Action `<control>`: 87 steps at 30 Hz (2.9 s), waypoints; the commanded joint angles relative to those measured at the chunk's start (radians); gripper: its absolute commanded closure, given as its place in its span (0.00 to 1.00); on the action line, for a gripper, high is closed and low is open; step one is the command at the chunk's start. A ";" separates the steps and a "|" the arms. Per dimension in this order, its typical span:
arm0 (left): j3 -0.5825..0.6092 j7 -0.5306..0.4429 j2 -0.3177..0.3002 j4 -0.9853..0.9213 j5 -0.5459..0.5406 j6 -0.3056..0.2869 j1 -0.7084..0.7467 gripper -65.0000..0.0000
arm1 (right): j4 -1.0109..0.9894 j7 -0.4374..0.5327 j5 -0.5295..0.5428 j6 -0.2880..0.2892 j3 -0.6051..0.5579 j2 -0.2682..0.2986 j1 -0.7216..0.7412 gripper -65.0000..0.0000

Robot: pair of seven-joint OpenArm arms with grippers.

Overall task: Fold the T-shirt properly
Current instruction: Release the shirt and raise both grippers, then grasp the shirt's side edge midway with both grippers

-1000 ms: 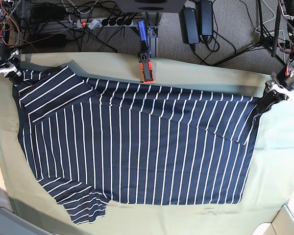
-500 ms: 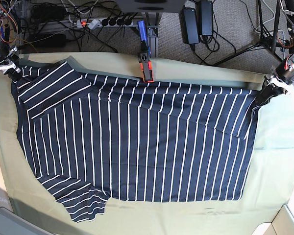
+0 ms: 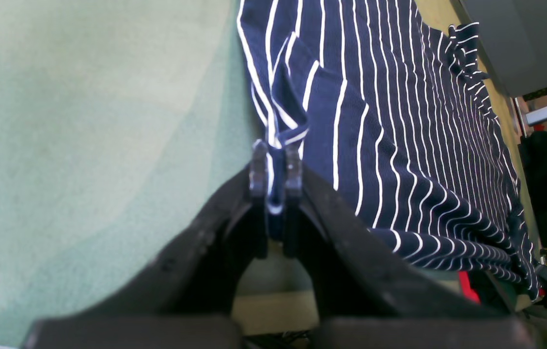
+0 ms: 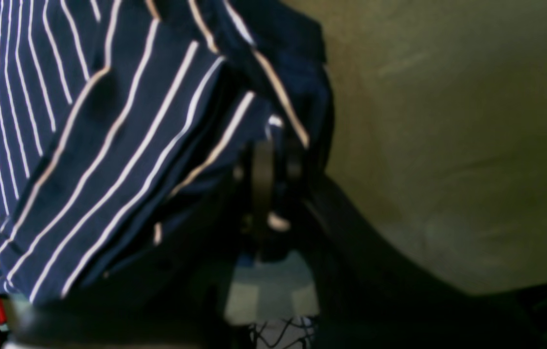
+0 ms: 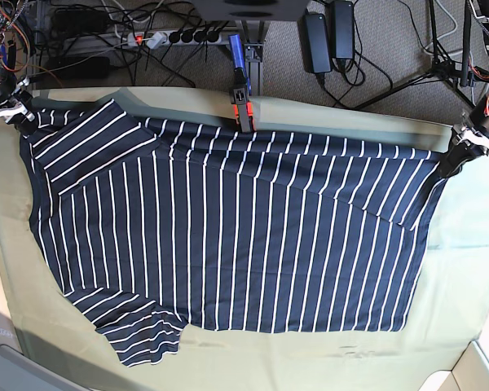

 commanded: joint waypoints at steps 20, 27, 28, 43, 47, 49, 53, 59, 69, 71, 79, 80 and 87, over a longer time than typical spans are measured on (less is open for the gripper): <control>-0.014 -0.049 -0.025 0.015 -0.018 -0.020 -0.003 0.48 | 0.016 0.067 -0.023 0.076 0.037 0.030 -0.002 0.39; -0.014 -0.056 -0.026 0.053 -0.018 -0.020 -0.006 0.48 | 0.031 0.067 -0.004 0.076 0.130 0.037 0.001 0.36; -0.014 -0.057 -0.026 0.072 -0.018 -0.020 -0.008 0.48 | 0.034 0.067 -0.004 0.076 0.143 0.045 0.003 0.36; 0.064 -0.056 -0.034 0.173 0.007 -0.020 -0.153 0.48 | 0.008 0.087 -0.112 0.070 0.114 0.177 0.338 0.36; 0.106 -0.056 -0.034 0.189 0.038 -0.020 -0.172 0.48 | -0.100 0.178 -0.200 0.058 -0.024 0.177 0.476 0.36; 0.121 -0.056 -0.034 0.189 0.040 -0.020 -0.174 0.48 | -0.192 0.219 -0.238 0.048 -0.097 0.176 0.559 0.36; 0.126 -0.055 -0.034 0.189 0.059 -0.020 -0.171 0.48 | -0.424 0.319 -0.332 0.043 -0.214 0.174 0.724 0.36; 0.126 -0.056 -0.034 0.189 0.058 -0.020 -0.171 0.48 | -0.777 0.395 -0.416 0.041 -0.385 0.174 0.918 0.36; 0.126 -0.056 -0.034 0.189 0.051 -0.020 -0.171 0.48 | -0.860 0.406 -0.423 0.042 -0.463 0.101 0.965 0.36; 0.126 -0.056 -0.034 0.189 0.051 -0.020 -0.171 0.48 | -0.860 0.406 -0.443 0.042 -0.463 0.076 0.965 0.36; 0.126 -0.057 -0.034 0.189 0.068 -0.020 -0.172 0.48 | -0.853 0.405 -0.446 0.042 -0.463 0.010 0.965 0.36; 0.126 -0.061 -0.034 0.189 0.080 -0.020 -0.172 0.48 | -0.848 0.405 -0.446 0.043 -0.463 0.010 0.965 0.36; 0.126 -0.072 -0.034 0.189 0.099 -0.020 -0.172 0.48 | -0.750 0.345 -0.445 0.045 -0.463 0.010 0.964 0.36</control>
